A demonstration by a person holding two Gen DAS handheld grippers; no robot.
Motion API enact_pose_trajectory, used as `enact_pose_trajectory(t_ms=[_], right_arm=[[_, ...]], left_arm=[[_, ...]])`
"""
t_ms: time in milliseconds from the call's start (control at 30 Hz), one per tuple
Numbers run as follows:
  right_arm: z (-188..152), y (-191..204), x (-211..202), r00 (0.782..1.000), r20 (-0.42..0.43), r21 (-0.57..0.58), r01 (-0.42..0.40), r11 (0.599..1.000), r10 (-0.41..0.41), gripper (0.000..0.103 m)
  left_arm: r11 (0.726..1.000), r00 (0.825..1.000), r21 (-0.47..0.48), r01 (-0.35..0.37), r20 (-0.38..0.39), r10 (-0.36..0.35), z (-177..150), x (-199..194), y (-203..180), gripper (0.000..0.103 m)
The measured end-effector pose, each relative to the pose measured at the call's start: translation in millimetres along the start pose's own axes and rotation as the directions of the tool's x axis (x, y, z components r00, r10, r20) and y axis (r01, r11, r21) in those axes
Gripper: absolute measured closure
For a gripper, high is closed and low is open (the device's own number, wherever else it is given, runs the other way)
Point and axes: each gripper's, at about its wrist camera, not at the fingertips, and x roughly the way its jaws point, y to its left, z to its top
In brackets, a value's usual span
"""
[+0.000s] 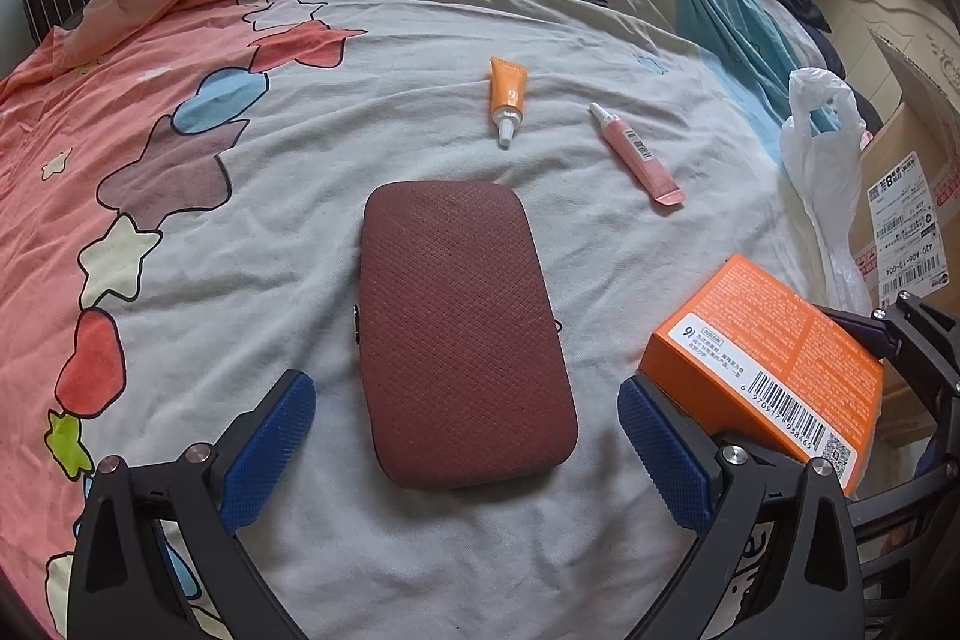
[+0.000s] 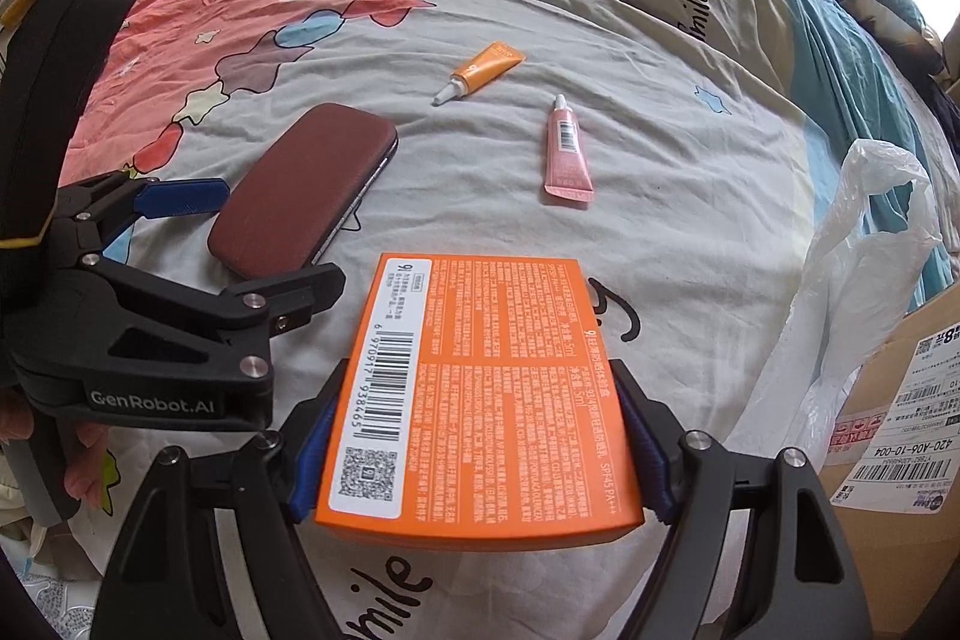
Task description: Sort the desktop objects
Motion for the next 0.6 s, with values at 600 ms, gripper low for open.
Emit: enact_pose_trajectory(t_ms=[600], right_arm=[[-8, 0, -5, 1.0, 0.008, 0.014, 0.011, 1.0, -0.012, 0.027]], left_arm=[[0.995, 0.997, 0.075, -0.061, 0.049, 0.058, -2, 0, -4, 0.016]])
